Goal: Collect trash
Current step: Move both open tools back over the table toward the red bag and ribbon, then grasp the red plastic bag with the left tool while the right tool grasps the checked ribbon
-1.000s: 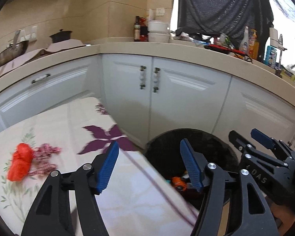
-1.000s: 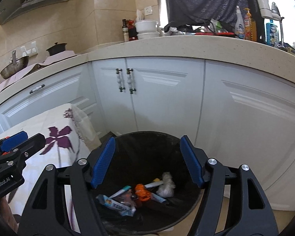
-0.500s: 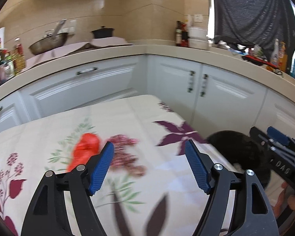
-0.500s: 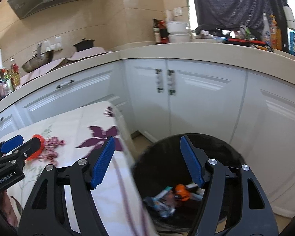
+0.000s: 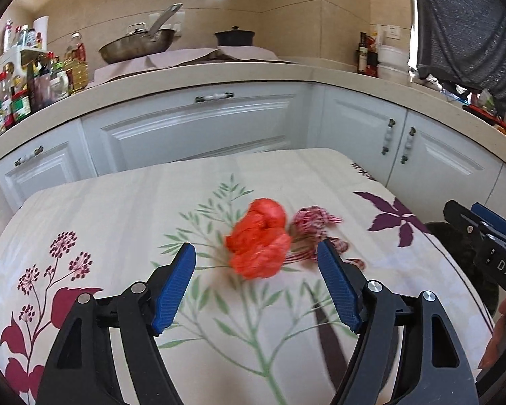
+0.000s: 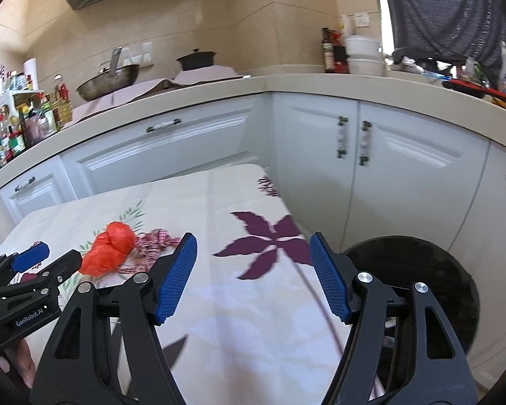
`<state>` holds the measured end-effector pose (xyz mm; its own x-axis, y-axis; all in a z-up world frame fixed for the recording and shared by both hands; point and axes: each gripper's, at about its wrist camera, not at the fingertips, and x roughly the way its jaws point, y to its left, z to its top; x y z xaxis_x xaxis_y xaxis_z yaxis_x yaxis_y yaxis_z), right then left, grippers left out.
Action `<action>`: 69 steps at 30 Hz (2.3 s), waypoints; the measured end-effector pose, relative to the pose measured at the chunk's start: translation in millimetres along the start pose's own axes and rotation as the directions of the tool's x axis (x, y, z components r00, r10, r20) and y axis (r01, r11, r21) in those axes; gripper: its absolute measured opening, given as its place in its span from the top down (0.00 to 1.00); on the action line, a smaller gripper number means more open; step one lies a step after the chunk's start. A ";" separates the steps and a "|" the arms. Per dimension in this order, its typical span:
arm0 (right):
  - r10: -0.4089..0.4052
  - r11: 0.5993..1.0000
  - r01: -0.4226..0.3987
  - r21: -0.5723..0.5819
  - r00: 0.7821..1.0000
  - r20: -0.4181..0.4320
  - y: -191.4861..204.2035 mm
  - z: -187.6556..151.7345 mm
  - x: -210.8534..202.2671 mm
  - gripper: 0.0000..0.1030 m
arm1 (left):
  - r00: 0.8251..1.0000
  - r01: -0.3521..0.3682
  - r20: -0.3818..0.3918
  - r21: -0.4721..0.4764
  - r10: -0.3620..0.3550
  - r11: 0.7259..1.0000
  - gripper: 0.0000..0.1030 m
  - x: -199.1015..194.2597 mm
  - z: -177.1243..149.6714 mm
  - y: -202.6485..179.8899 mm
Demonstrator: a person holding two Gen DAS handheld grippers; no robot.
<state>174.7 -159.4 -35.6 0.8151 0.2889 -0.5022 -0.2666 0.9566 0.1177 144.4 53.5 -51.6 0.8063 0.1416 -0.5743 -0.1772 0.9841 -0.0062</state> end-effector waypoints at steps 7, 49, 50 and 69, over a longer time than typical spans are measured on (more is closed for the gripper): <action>0.047 0.998 -0.049 -0.039 0.998 -0.044 30.4 1.3 19.8 0.35 | 1.000 -0.004 -0.007 -0.043 0.004 0.999 0.28 -0.2 -0.9 19.2; 0.098 0.984 -0.128 -0.128 0.971 -0.217 86.4 -0.9 76.9 0.34 | 0.997 -0.029 -0.070 -0.065 0.024 0.997 0.98 20.9 -0.9 76.7; 0.099 0.983 -0.131 -0.132 0.969 -0.226 88.7 -1.1 79.3 0.34 | 0.997 -0.037 -0.072 -0.073 0.032 0.997 0.98 20.3 -2.4 81.9; 0.084 0.977 -0.151 -0.151 0.923 -0.376 103.0 -7.9 114.7 0.76 | 0.995 -0.079 -0.078 -0.141 0.068 0.987 0.98 14.7 -12.4 121.6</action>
<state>236.6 -28.0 -87.8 0.5363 0.3332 -0.7755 -0.4611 0.8852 0.0614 127.7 173.9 -71.0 0.7458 0.1995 -0.6357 -0.3180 0.9450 -0.0765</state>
